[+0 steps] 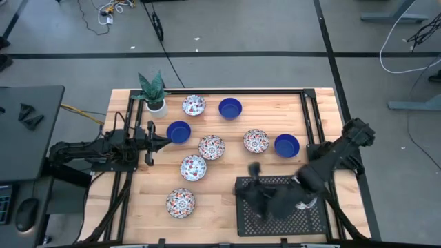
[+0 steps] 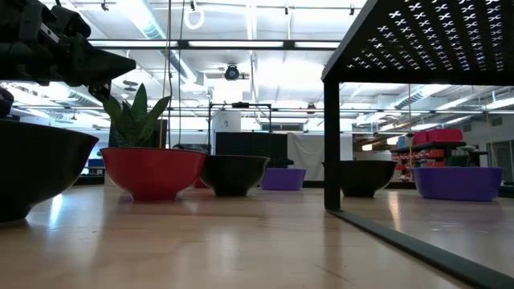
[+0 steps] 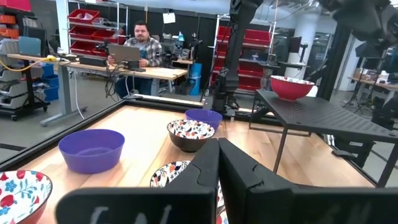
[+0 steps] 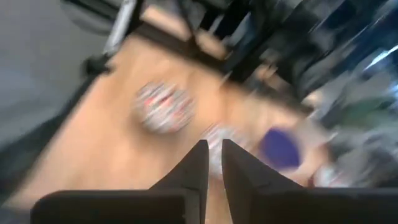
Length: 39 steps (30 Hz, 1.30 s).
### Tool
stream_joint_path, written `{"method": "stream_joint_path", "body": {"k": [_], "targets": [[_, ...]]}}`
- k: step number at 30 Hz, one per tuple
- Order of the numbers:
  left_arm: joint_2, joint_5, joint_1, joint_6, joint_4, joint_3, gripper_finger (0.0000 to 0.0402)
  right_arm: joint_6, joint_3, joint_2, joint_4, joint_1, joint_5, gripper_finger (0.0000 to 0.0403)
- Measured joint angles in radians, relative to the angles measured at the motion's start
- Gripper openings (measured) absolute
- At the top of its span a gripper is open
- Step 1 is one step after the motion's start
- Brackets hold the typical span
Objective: Pick & Place Mini bowls
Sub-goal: Put the left blue bowl on the shelf
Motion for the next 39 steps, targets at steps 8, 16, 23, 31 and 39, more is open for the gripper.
{"method": "stream_joint_path", "body": {"k": [8,16,23,31,39], "targets": [[0.000,-0.016,0.000,0.013,0.041,0.000,0.0008,-0.134,-0.357,0.003,0.716,-0.279,-0.209,0.0045],[0.064,-0.121,-0.035,-0.020,-0.010,0.031,0.0004,0.020,-0.427,-0.041,0.827,-0.474,-0.083,0.0045],[0.328,-0.345,-0.101,-0.101,-0.298,0.263,0.0004,0.017,-0.427,-0.094,0.616,-0.497,-0.086,0.0045],[0.753,-0.329,-0.092,-0.243,-0.693,0.540,0.0053,0.095,-0.427,-0.095,0.425,-0.467,-0.095,0.0045],[1.068,-0.193,-0.054,-0.122,-0.775,0.617,0.0165,0.096,-0.447,-0.096,0.390,-0.438,-0.093,0.0045]]}}
